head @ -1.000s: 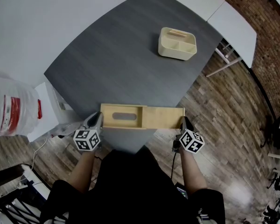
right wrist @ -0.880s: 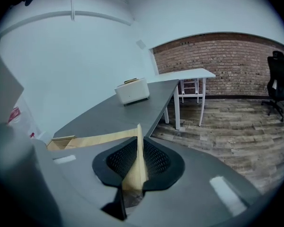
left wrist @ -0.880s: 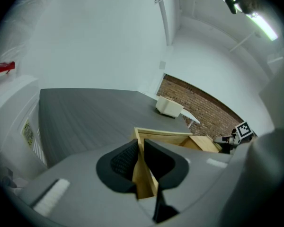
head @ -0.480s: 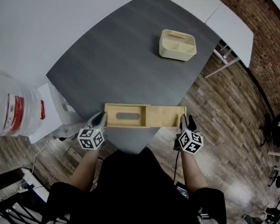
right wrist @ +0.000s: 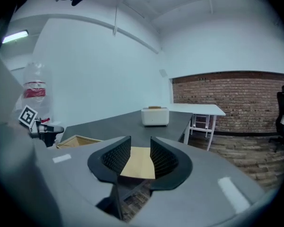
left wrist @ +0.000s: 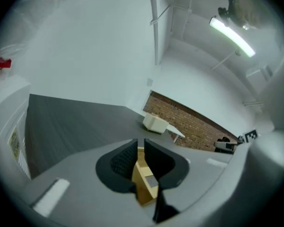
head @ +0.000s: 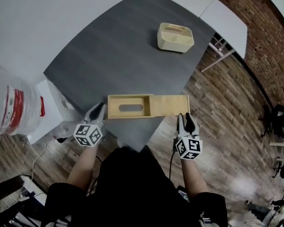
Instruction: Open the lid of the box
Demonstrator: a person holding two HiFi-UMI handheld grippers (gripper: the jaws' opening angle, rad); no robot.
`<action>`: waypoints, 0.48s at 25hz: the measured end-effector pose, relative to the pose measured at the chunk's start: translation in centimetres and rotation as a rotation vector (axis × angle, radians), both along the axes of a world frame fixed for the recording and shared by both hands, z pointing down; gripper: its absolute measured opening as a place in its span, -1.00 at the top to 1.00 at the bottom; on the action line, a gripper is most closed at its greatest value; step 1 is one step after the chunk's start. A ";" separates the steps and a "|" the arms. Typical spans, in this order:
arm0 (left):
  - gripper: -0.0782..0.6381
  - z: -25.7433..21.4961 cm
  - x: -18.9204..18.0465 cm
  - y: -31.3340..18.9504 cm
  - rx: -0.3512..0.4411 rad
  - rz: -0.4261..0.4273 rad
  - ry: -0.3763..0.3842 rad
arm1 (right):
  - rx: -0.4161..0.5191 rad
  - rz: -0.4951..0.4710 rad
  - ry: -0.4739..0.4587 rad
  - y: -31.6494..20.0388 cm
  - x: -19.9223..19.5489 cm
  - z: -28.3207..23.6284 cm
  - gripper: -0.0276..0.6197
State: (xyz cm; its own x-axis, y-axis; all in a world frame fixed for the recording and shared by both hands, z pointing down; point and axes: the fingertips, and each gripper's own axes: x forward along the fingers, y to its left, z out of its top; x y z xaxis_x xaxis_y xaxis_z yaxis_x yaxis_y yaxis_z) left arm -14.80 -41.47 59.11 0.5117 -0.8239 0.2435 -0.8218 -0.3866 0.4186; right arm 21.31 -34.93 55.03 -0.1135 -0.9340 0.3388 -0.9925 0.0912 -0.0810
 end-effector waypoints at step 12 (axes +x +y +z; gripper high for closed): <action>0.78 -8.4 2.9 5.7 0.273 0.063 -0.001 | 0.149 -0.213 -0.028 2.5 -2.2 -3.6 0.90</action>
